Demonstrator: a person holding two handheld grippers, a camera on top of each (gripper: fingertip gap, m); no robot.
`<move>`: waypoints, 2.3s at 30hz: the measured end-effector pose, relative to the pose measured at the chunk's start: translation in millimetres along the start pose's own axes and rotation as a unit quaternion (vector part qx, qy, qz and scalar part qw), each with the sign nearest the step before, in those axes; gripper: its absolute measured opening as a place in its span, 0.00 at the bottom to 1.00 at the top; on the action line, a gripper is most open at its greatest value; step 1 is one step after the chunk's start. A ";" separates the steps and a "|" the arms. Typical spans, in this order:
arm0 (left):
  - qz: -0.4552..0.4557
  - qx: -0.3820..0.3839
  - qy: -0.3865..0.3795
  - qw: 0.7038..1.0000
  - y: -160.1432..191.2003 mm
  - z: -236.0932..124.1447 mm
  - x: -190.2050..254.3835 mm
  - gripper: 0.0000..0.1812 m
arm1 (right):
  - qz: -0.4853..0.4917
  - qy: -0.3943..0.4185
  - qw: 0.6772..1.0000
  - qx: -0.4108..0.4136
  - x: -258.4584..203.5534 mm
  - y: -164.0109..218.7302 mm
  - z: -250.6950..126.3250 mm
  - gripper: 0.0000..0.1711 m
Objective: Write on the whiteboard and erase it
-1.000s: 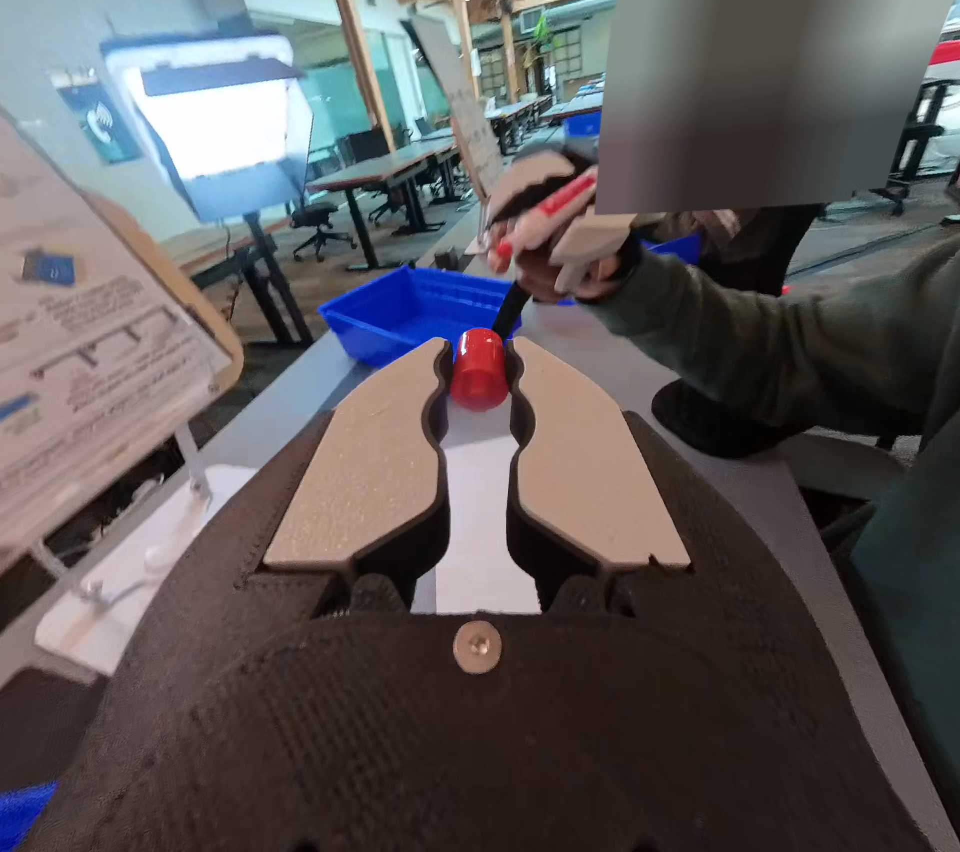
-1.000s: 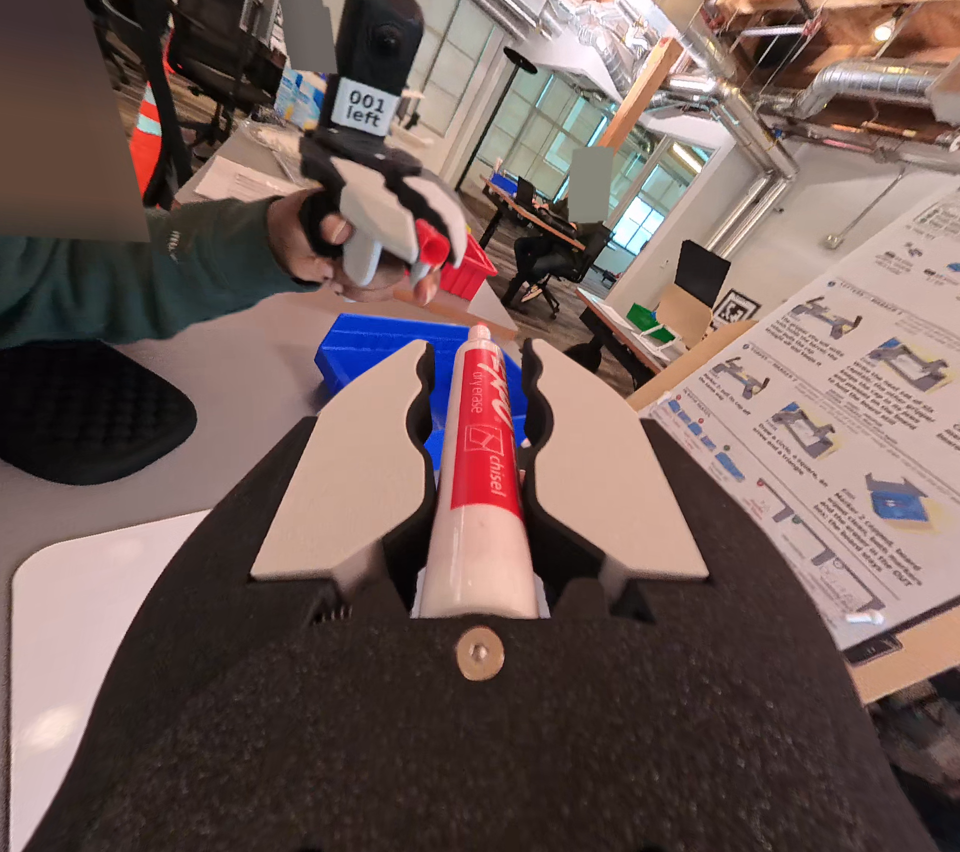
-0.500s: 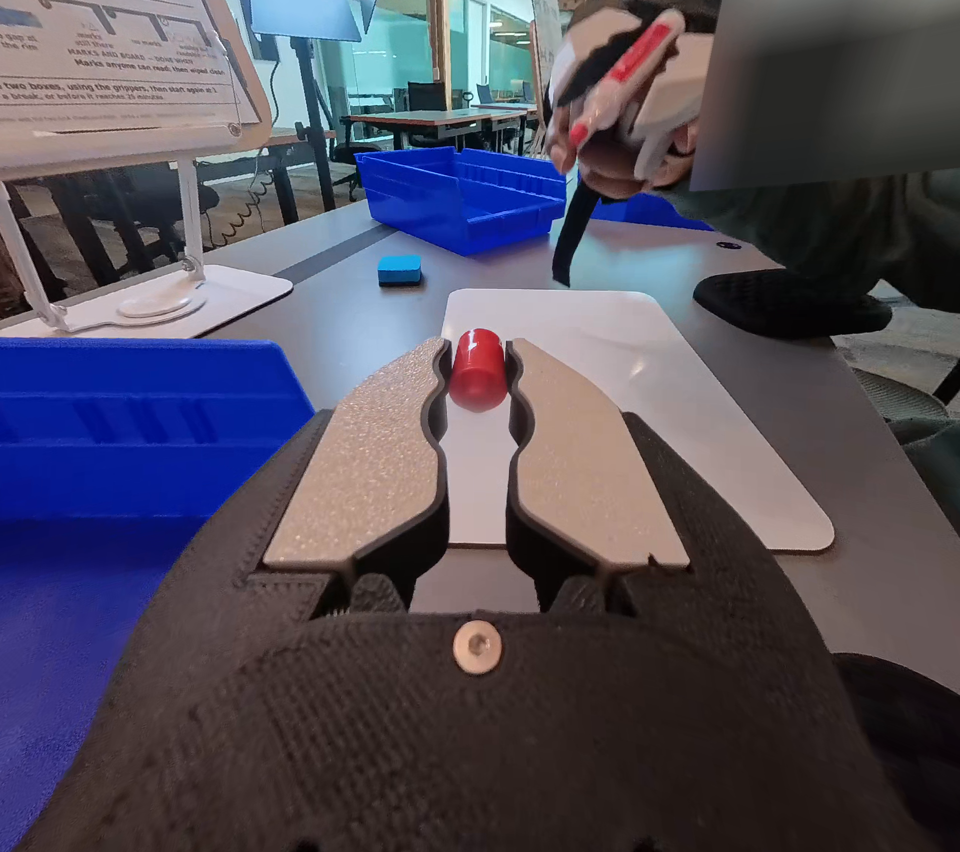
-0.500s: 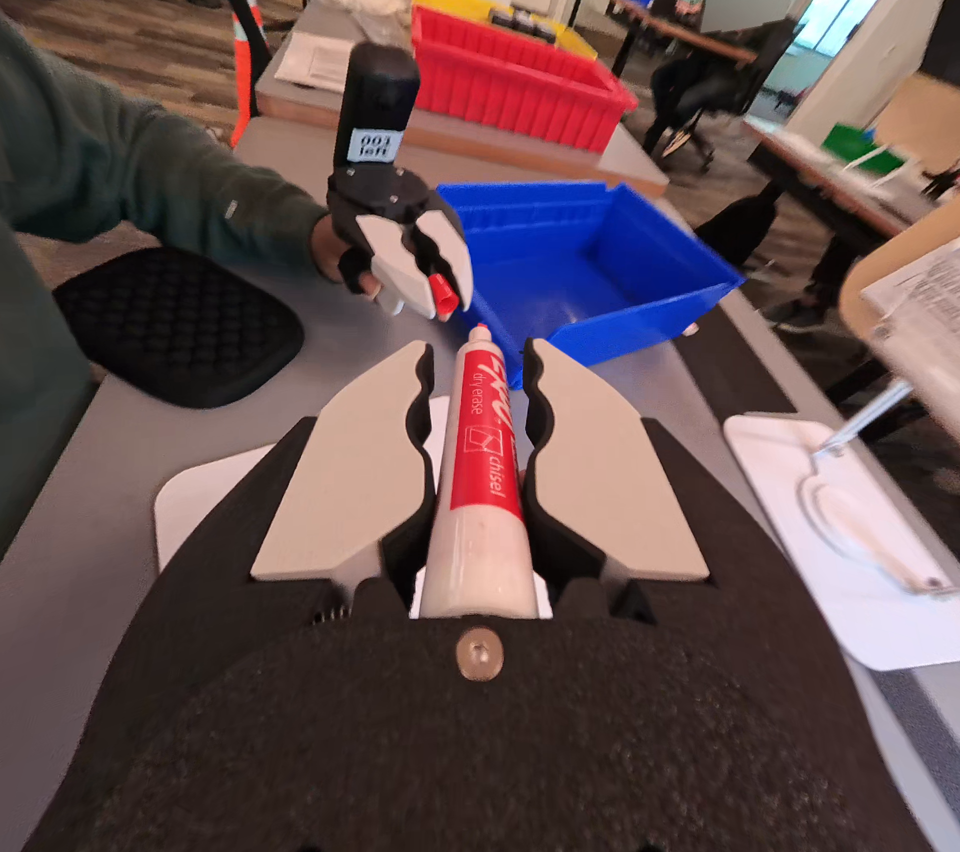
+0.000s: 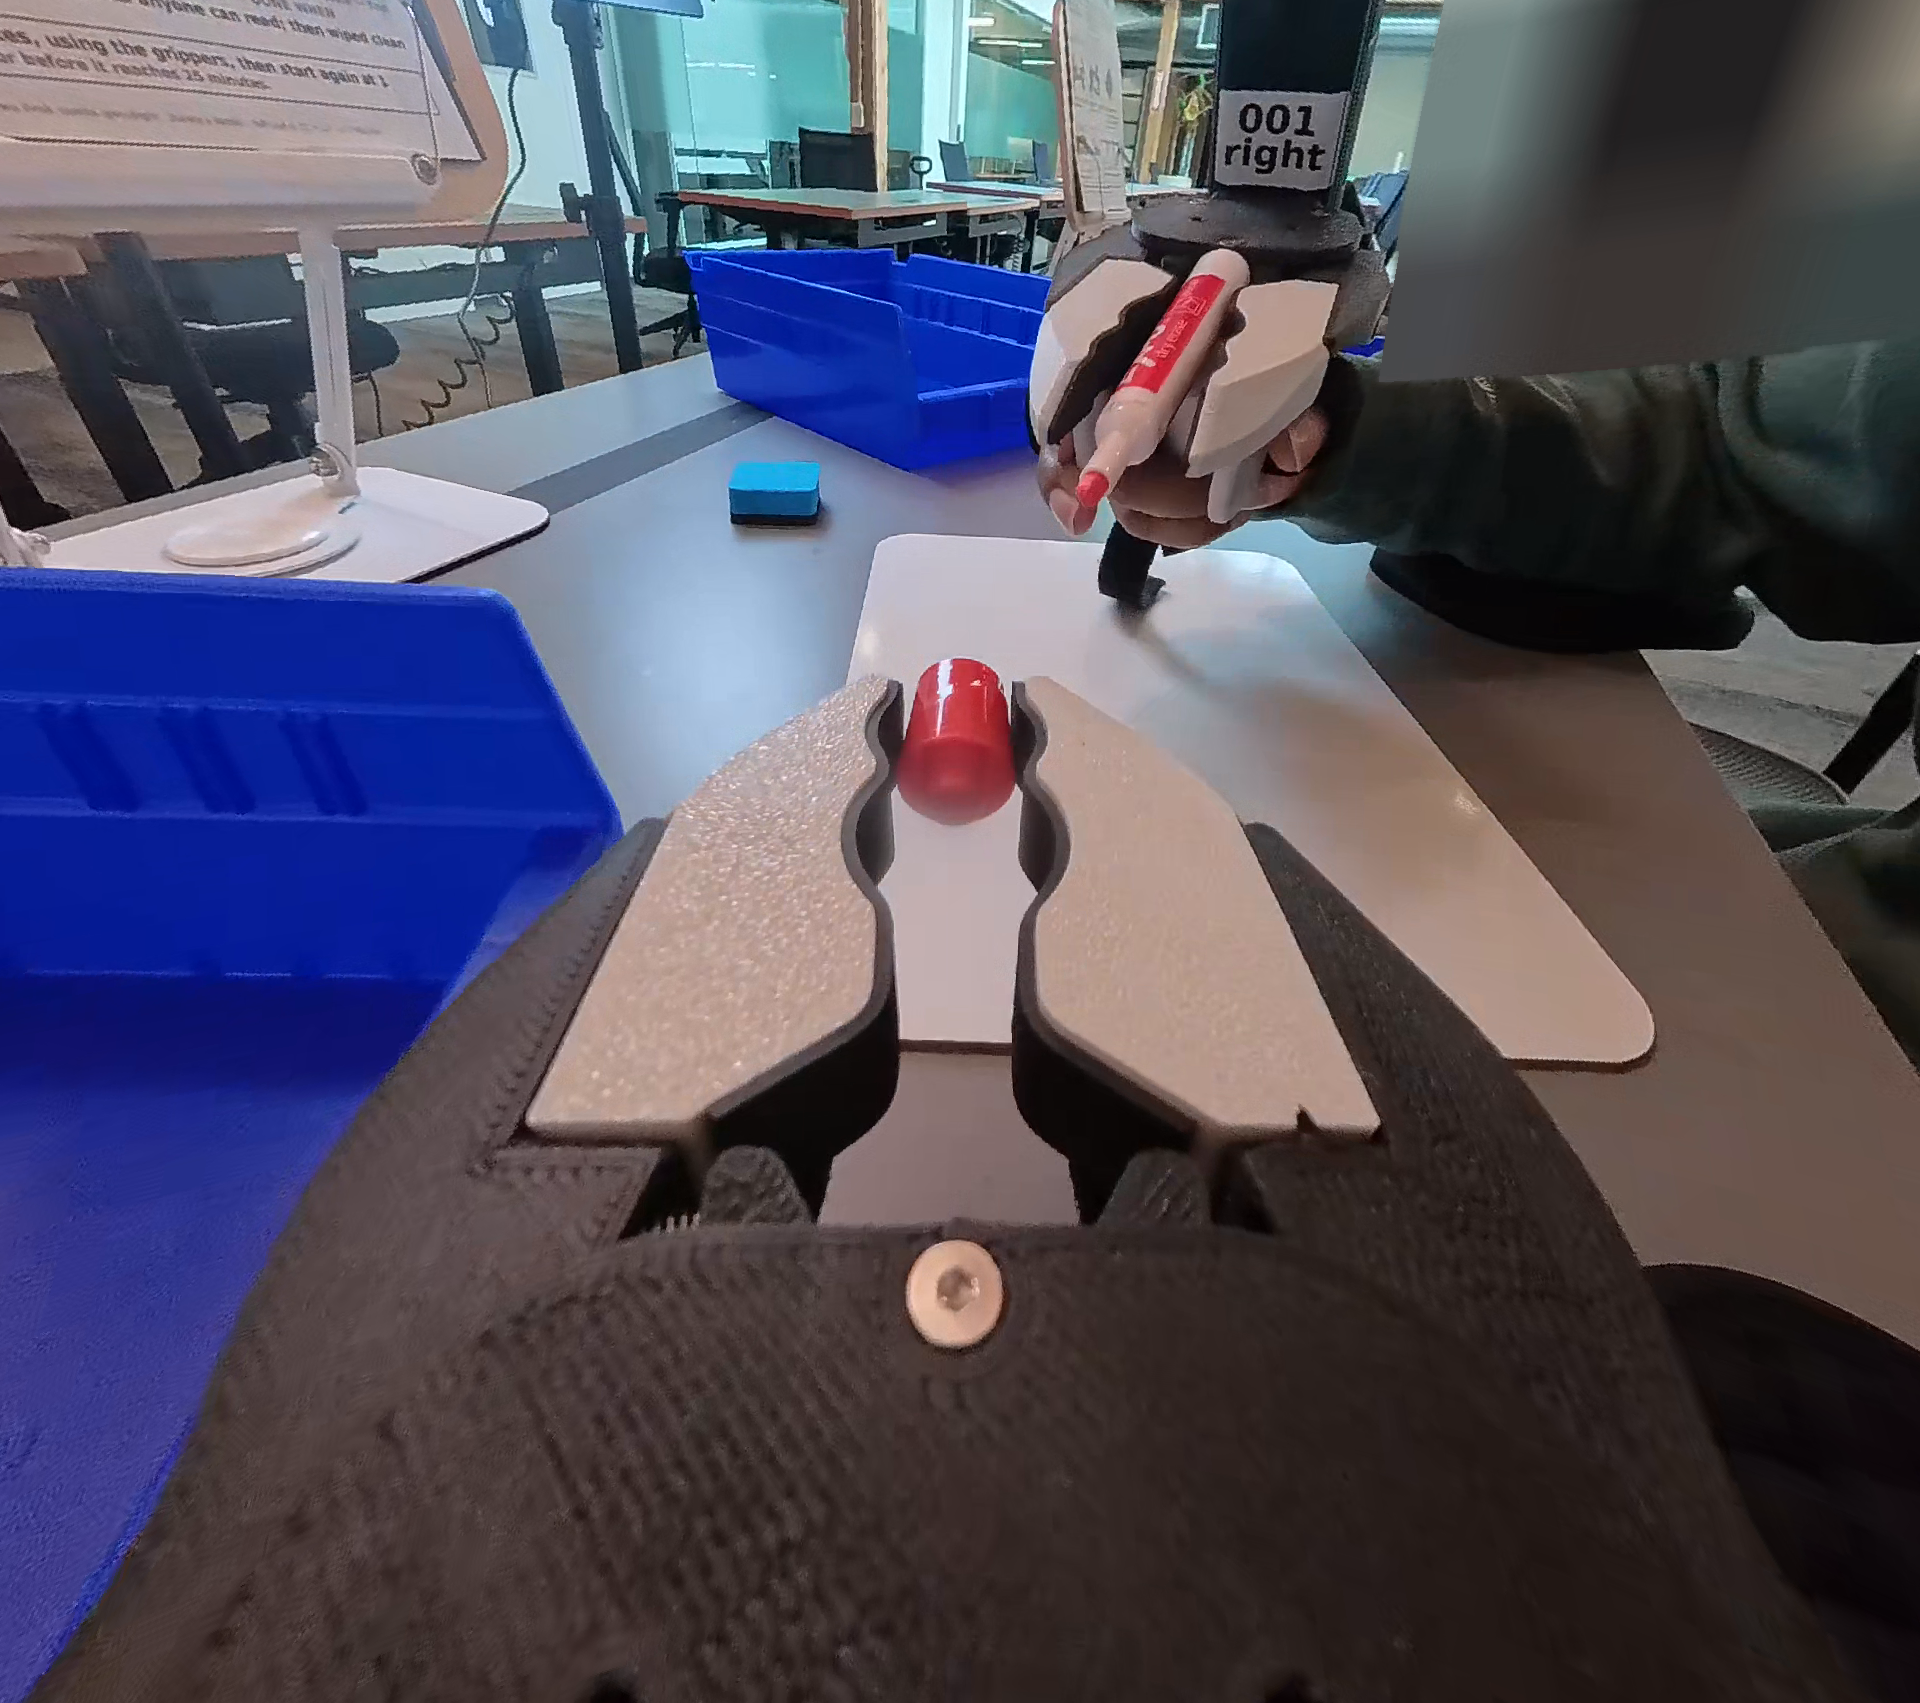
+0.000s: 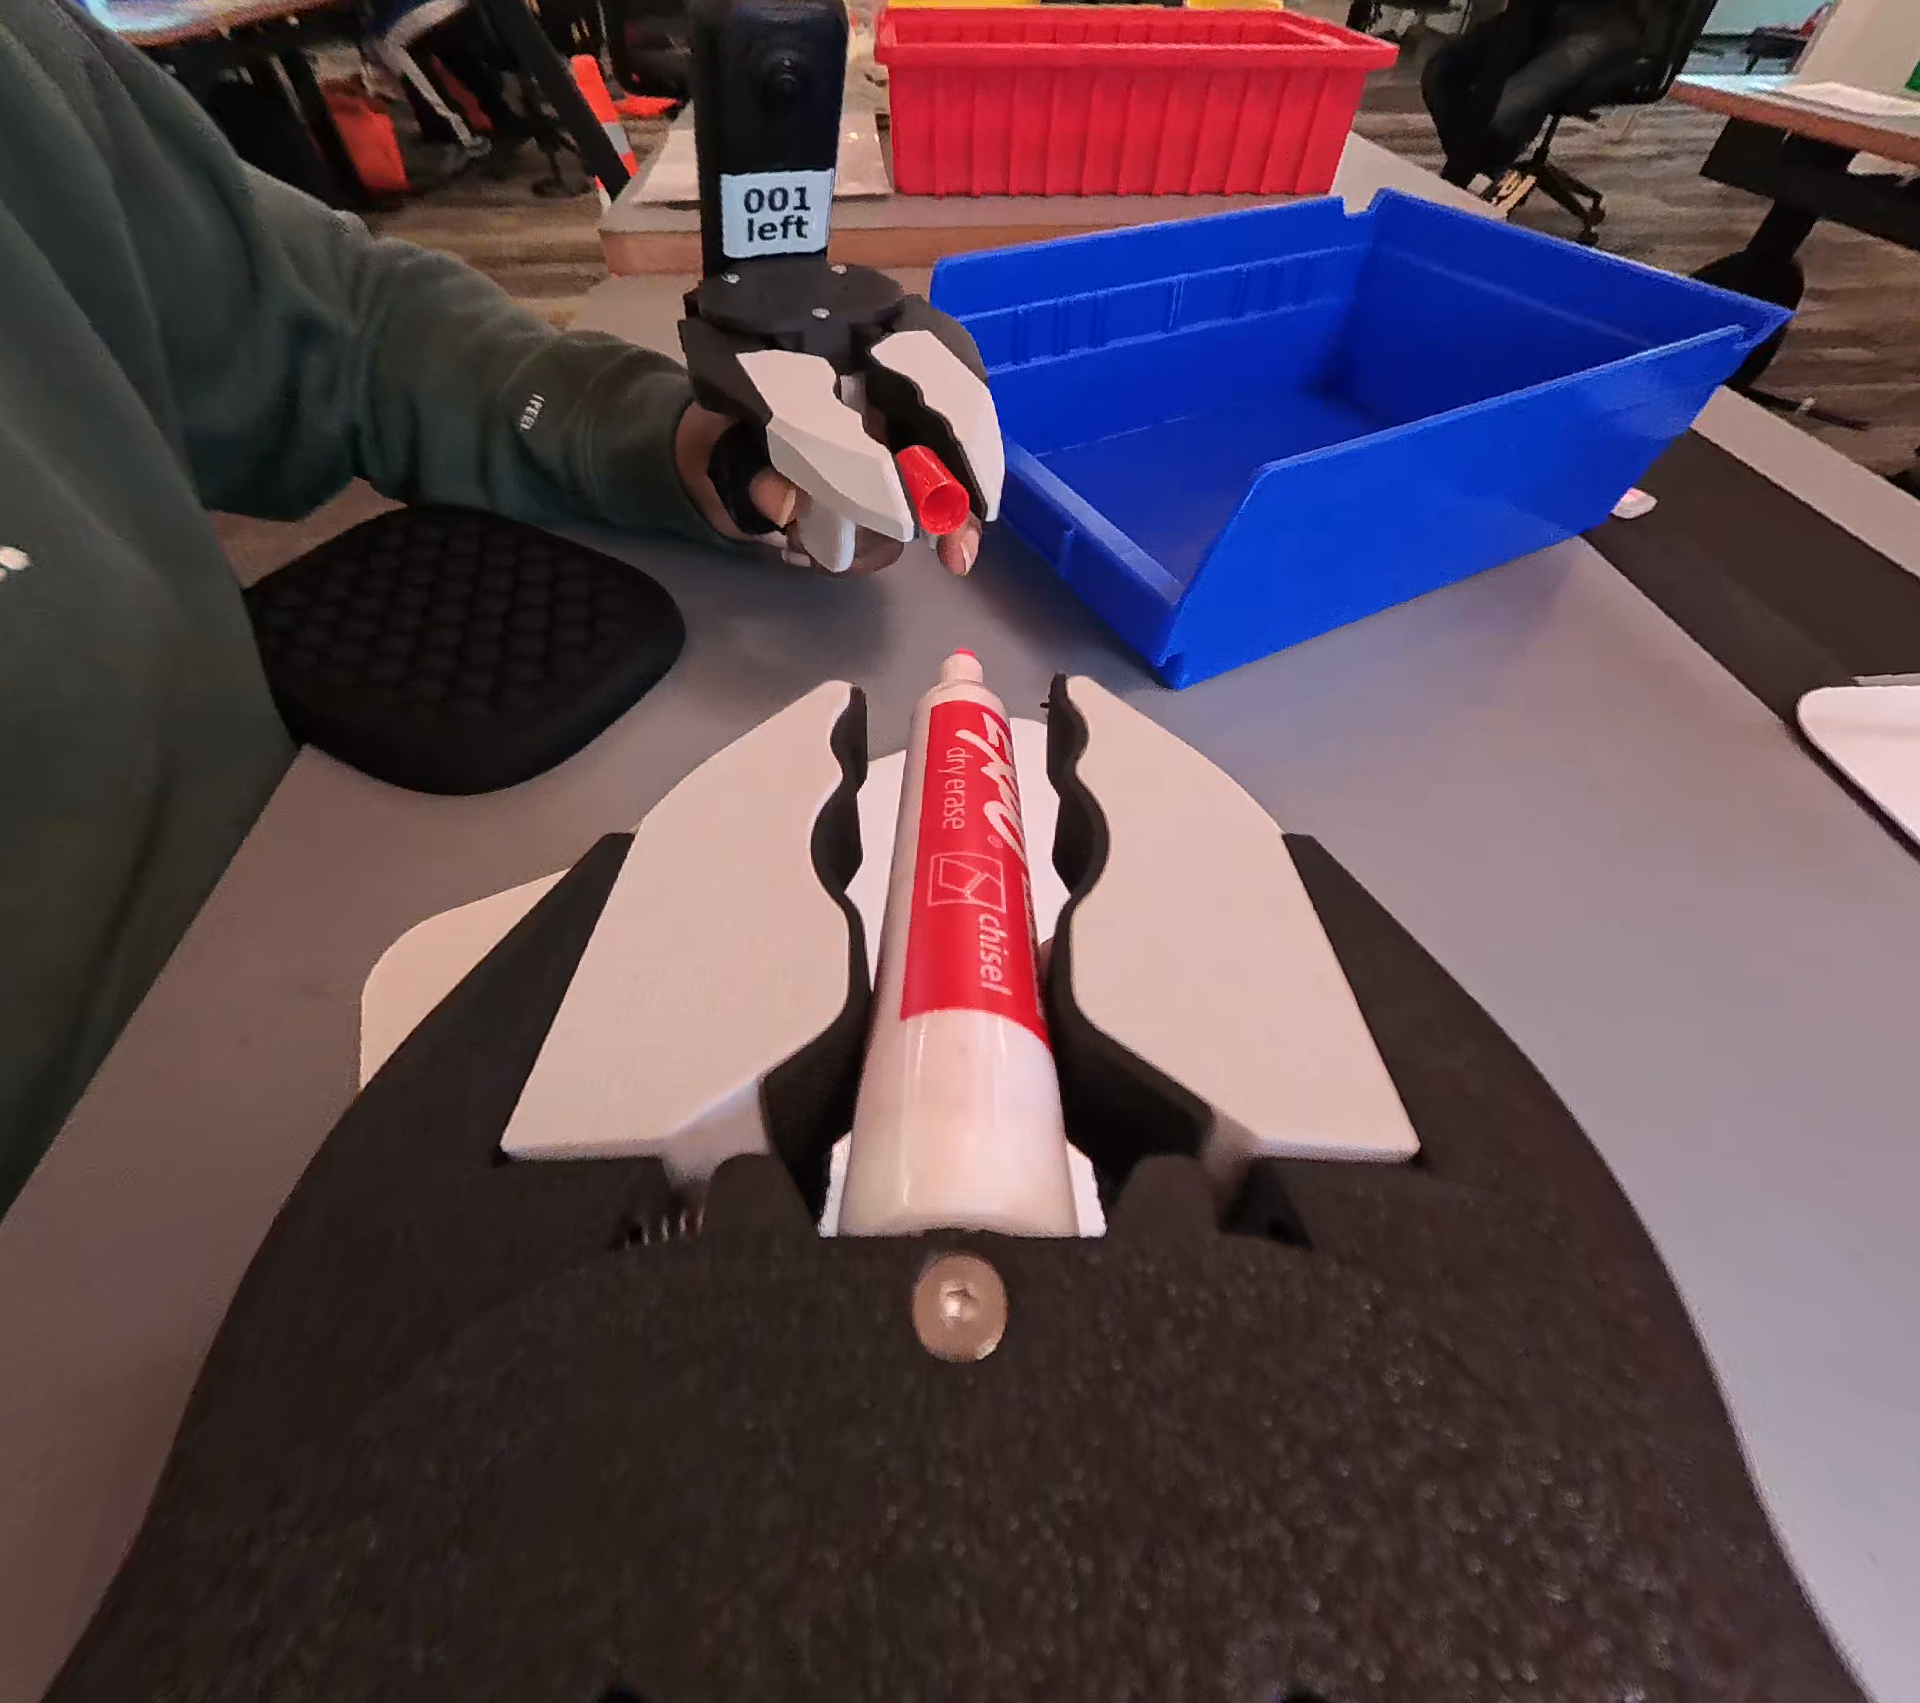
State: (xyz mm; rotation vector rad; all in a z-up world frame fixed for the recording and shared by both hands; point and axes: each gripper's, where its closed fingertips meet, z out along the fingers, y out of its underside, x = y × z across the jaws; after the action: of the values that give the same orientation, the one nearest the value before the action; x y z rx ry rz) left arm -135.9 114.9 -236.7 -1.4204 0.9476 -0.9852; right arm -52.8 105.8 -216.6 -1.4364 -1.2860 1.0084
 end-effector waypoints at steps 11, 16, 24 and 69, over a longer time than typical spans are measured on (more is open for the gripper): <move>0.011 -0.009 -0.005 1.000 5.6 0.5 -1.8 0.11 | 0.010 0.008 1.000 0.005 2.8 2.1 -2.6 0.20; 0.005 -0.005 -0.010 1.000 5.4 -1.1 -5.7 0.11 | 0.024 0.006 1.000 0.011 5.9 3.8 -3.8 0.20; 0.006 -0.004 -0.010 1.000 5.5 -0.8 -5.5 0.11 | 0.036 0.002 0.999 0.002 7.5 12.8 0.3 0.20; 0.021 -0.015 0.048 0.998 11.9 -20.9 14.9 0.11 | 0.012 0.015 0.924 -0.383 4.7 85.7 57.8 0.20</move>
State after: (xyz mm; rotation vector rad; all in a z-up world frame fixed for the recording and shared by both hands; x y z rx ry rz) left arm -150.9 93.2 -246.7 -1.3824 1.0638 -1.0190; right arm -88.2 115.3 -313.3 -2.0334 -1.7437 0.4879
